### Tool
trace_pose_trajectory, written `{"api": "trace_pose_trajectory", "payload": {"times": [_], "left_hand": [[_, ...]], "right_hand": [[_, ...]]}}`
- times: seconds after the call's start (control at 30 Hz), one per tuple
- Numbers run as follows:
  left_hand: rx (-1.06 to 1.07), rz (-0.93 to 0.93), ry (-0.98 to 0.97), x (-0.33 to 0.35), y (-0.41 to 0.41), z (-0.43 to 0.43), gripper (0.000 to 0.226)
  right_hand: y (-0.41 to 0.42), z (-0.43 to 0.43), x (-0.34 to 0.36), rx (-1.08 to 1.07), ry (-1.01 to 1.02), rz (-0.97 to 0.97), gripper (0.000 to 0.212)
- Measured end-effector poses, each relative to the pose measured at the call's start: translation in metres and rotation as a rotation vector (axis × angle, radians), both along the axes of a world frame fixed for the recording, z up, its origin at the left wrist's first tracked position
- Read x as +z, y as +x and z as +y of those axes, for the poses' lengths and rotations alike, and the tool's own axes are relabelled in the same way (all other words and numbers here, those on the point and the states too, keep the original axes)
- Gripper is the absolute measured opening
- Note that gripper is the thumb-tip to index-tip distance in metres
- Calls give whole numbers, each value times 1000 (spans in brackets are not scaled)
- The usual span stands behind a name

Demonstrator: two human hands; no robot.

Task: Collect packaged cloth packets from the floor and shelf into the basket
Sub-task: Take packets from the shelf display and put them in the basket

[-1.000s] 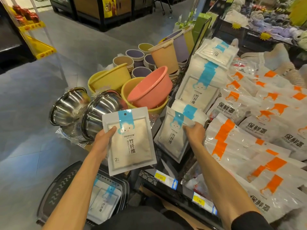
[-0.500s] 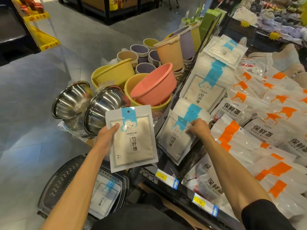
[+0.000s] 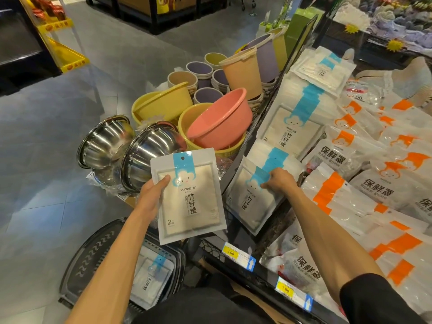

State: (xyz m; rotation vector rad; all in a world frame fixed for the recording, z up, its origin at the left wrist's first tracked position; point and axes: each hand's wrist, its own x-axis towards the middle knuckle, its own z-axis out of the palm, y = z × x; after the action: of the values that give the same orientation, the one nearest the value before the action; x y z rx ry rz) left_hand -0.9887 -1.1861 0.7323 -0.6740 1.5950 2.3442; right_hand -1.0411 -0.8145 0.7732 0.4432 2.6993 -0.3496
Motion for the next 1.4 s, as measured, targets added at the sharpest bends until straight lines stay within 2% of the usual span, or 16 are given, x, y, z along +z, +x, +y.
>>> {"api": "trace_pose_trajectory", "payload": {"times": [0.3, 0.73, 0.93, 1.1, 1.4], "left_hand": [[-2, 6, -11, -1, 2, 0, 17], [1, -1, -15, 1, 4, 5, 22], [-13, -9, -22, -1, 5, 6, 24], [-25, -1, -25, 2, 6, 6, 24], [-74, 27, -47, 10, 9, 10, 23]], "right_hand": [[-1, 13, -3, -76, -26, 79, 33], [-1, 7, -15, -126, -74, 85, 30], [8, 1, -21, -149, -64, 146, 24], [16, -2, -20, -85, -12, 168, 19], [21, -6, 7, 99, 90, 157, 29]]}}
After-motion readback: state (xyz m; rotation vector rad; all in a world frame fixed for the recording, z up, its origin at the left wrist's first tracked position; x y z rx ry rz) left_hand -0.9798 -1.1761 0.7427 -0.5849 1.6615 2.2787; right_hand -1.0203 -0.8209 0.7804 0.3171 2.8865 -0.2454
